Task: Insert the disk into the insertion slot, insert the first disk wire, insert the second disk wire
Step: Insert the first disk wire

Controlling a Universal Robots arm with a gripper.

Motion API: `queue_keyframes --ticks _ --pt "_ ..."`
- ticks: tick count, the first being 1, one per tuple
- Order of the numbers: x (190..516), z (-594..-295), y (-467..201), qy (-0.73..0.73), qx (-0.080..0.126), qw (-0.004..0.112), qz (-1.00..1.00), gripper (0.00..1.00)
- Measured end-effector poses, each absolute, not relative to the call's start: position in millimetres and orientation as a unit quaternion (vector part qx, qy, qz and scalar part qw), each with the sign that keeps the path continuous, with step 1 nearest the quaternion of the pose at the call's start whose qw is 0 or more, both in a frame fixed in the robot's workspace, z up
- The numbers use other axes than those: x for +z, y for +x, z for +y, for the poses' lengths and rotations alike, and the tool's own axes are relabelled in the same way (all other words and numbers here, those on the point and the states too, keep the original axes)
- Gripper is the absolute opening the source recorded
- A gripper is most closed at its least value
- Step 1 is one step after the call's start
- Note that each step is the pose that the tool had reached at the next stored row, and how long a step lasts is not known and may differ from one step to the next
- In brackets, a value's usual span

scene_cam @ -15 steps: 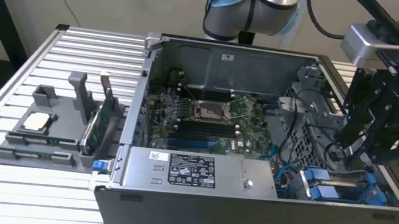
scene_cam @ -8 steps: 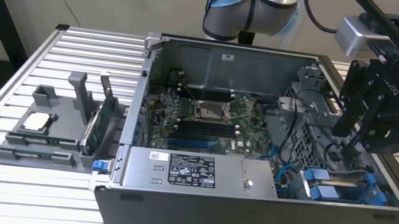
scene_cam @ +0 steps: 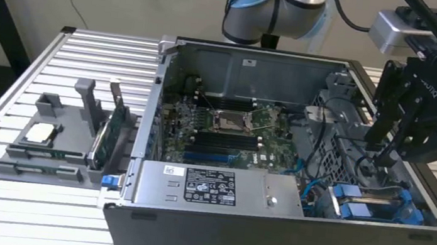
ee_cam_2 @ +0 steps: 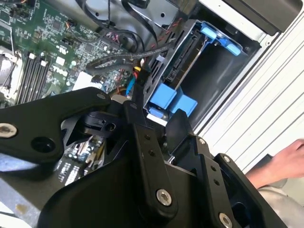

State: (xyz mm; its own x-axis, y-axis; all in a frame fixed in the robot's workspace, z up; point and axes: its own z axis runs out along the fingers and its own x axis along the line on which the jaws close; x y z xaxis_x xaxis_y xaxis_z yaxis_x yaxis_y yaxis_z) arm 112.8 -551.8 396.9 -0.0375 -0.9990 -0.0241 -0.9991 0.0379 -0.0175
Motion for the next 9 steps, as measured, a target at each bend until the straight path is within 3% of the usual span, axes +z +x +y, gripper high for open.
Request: queue_keyframes --ticks 9 --pt "396.9 -544.5 118.1 -0.694 0.002 0.015 0.72 0.47"
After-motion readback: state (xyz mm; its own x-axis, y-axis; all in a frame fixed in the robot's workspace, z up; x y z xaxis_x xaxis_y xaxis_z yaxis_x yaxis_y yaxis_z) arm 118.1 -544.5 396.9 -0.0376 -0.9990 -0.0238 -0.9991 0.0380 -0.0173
